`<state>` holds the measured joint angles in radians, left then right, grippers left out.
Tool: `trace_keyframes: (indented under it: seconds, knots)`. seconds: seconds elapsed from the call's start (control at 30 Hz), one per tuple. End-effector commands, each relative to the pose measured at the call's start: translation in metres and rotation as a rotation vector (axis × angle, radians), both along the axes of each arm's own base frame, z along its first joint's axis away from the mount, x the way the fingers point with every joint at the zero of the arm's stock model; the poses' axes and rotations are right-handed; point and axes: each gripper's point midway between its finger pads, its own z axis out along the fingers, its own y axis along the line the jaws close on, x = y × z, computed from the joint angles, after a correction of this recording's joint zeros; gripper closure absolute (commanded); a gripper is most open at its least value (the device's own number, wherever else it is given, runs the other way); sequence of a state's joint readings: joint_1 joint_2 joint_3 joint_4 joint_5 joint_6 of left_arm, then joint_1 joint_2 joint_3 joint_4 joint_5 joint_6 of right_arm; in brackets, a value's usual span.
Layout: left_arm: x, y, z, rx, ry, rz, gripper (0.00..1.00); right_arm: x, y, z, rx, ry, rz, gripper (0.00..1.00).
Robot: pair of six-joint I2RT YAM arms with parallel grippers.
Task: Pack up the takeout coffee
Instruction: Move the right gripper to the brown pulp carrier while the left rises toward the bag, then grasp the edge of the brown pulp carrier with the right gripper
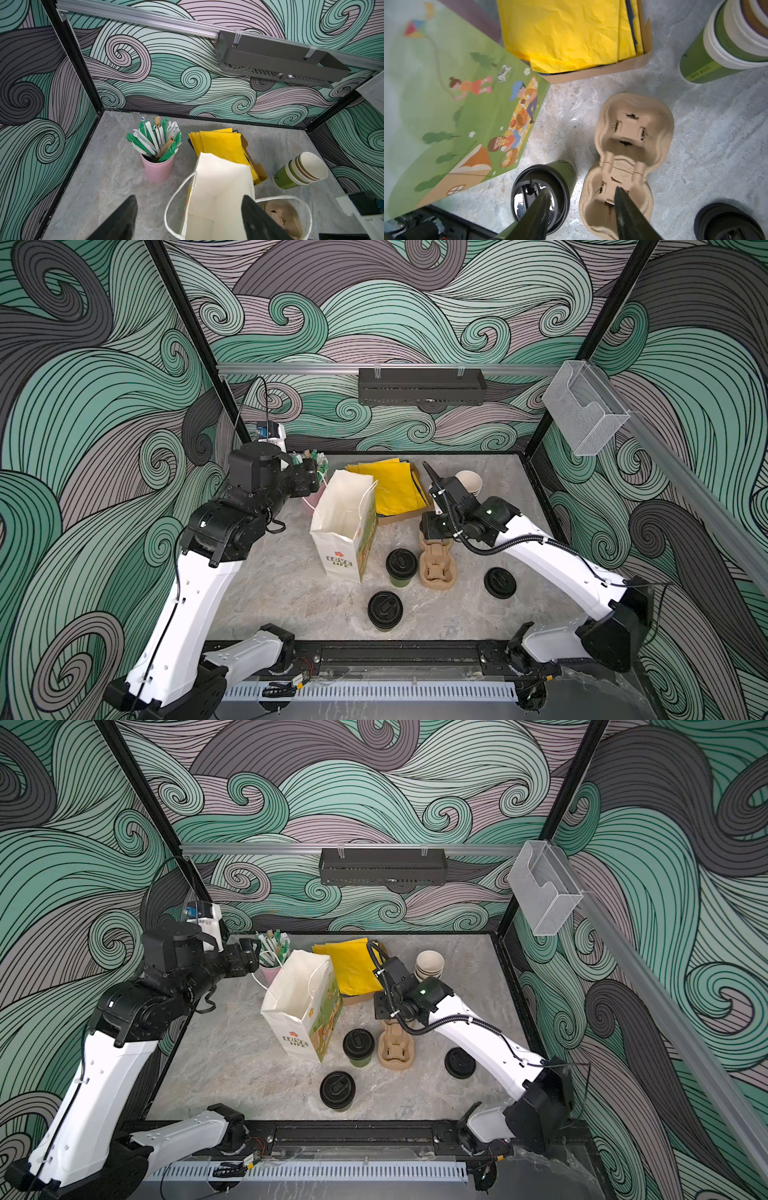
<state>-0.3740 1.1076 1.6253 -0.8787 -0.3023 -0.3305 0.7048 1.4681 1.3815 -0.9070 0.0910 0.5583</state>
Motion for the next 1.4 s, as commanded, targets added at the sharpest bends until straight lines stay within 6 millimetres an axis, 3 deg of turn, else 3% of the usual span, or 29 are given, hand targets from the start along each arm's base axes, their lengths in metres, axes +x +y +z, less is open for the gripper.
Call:
trace_keyframes:
  seconds: [0.0, 0.17, 0.3, 0.4, 0.5, 0.7, 1.0, 1.37]
  knots:
    - [-0.009, 0.021, 0.010, -0.131, -0.032, 0.155, 0.20, -0.019, -0.022, -0.013, -0.081, 0.191, -0.092, 0.47]
    - [-0.047, 0.045, -0.012, -0.232, 0.081, 0.305, 0.23, -0.034, -0.035, -0.028, -0.140, 0.301, -0.172, 0.42]
    - [-0.067, 0.057, -0.027, -0.244, 0.097, 0.344, 0.24, -0.037, -0.051, -0.039, -0.199, 0.287, -0.217, 0.36]
    - [-0.084, 0.069, -0.044, -0.248, 0.092, 0.390, 0.25, -0.032, -0.049, -0.048, -0.217, 0.283, -0.191, 0.32]
    - [-0.101, 0.083, -0.049, -0.305, 0.043, 0.457, 0.26, -0.027, -0.037, -0.054, -0.207, 0.315, -0.153, 0.30]
    - [-0.104, 0.082, -0.050, -0.337, 0.012, 0.437, 0.27, -0.016, -0.029, -0.066, -0.197, 0.308, -0.173, 0.29]
    - [-0.099, 0.070, -0.069, -0.406, 0.046, 0.416, 0.27, -0.016, -0.035, -0.097, -0.254, 0.345, -0.199, 0.44]
    - [-0.097, 0.066, -0.078, -0.440, 0.067, 0.416, 0.27, -0.010, -0.027, -0.113, -0.240, 0.365, -0.194, 0.48]
